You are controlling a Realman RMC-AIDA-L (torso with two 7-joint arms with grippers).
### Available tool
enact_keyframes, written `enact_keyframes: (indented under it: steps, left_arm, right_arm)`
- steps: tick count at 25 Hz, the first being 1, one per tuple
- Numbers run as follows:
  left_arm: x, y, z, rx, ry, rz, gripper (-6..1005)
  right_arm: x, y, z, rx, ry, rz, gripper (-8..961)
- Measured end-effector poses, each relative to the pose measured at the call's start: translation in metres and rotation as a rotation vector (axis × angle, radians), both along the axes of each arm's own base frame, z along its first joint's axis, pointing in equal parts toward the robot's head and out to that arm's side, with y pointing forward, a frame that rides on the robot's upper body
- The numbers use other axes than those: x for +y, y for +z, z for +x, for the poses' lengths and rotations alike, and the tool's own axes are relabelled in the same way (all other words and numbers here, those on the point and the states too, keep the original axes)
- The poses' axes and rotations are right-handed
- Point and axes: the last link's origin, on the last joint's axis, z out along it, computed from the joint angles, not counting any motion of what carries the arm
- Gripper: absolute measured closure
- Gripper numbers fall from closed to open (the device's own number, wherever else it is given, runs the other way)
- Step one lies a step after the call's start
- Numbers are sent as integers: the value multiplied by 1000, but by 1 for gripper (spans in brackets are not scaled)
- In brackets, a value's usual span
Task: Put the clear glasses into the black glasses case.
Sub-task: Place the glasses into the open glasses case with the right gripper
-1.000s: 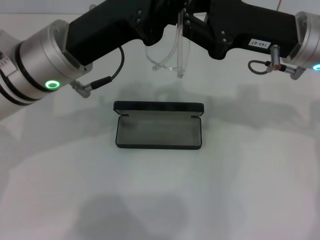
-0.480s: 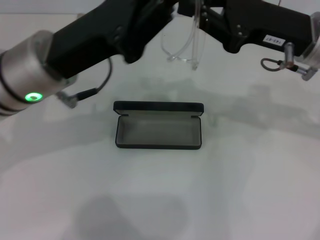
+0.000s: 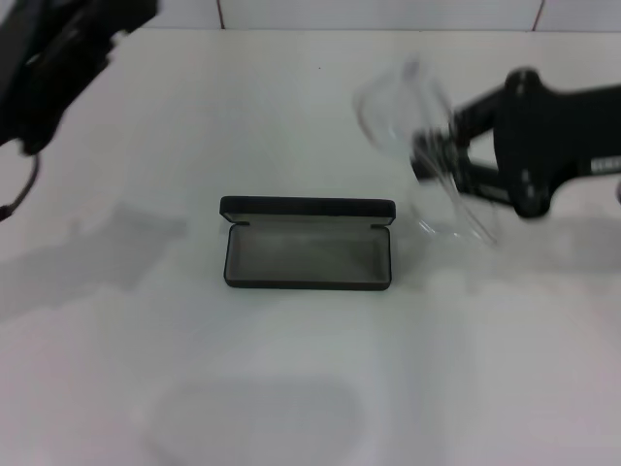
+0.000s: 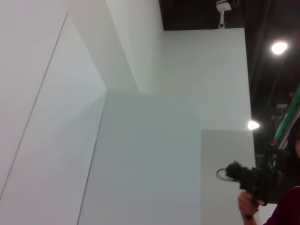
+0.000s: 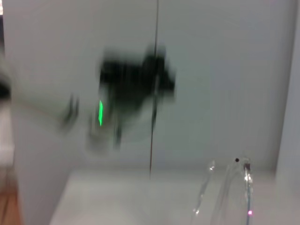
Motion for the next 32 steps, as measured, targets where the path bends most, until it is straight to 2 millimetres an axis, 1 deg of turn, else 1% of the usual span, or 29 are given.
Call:
enact_keyframes:
  steps: [2,5,7,8,10,14,18,24,28,32]
  left_arm:
    - [-4,4,-7,9,13,3,951]
    - [-7,6,-11,9,24,6,951]
    - [-8,6,-11,9,24,6,948]
    - [-8,7,-13,6,29,11,945]
    - [-8,7,-13,6,29,11,939]
    - [-9,9,-14,-6,35,23,927]
    - [-8,11,-14,-17,40,37,912]
    - [-8,11,-16,-27,57,51,903]
    - [-8,11,-17,-27,61,55,902]
    - [-8,11,-17,-27,62,56,901]
  right_arm:
    - [-9,-2,-5,-187,-25,11,832]
    - [-17,-13,-11,-380,-60,22,832]
    - [-23,-26,-20,-493,-52,19,832]
    - [-28,-42,-29,-582,-29,8,832]
    - [-29,-55,-33,-653,-7,19,831]
    - [-29,-88,-47,-819,76,126,831]
    - [-31,-107,-62,-867,158,191,831]
    - [-35,-125,-78,-827,257,241,831]
    - [-34,-134,-78,-824,291,268,831]
    - [-33,-149,-72,-835,337,299,831]
